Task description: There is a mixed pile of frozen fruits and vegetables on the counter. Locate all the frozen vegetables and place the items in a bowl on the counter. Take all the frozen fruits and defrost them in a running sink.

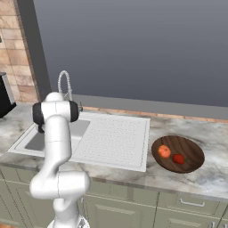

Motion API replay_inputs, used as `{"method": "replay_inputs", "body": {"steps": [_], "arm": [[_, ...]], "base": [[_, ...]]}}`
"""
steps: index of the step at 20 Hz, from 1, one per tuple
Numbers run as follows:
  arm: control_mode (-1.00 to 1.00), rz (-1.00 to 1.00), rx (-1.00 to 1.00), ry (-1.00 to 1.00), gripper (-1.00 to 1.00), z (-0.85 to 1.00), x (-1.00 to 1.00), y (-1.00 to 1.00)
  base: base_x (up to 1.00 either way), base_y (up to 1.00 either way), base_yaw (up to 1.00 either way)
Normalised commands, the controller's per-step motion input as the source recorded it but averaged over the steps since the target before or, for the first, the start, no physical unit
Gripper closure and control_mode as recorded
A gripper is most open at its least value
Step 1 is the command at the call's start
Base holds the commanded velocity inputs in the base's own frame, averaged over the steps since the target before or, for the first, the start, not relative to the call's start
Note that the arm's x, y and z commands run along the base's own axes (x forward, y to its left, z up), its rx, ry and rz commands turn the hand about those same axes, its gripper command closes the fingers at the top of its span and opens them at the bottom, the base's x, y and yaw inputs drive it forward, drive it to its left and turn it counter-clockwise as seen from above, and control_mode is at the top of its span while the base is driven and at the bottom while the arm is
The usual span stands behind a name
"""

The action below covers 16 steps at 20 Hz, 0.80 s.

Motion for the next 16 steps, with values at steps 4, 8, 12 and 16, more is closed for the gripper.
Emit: {"method": "replay_inputs", "body": {"steps": [4, 8, 12, 16], "arm": [[-1.0, -0.02, 0.0, 0.0, -1.0, 0.15, 0.03, 0.09], [-1.0, -0.03, 0.0, 0.0, -1.0, 0.17, 0.01, 0.06], [-1.0, -0.04, 0.0, 0.0, -1.0, 0.17, 0.0, 0.08], [-1.0, -0.03, 0.0, 0.0, -1.0, 0.19, 0.0, 0.06]], "base": [[0.0, 0.0, 0.0], [0.0, 0.0, 0.0], [0.0, 0.0, 0.0], [0.0, 0.0, 0.0]]}}
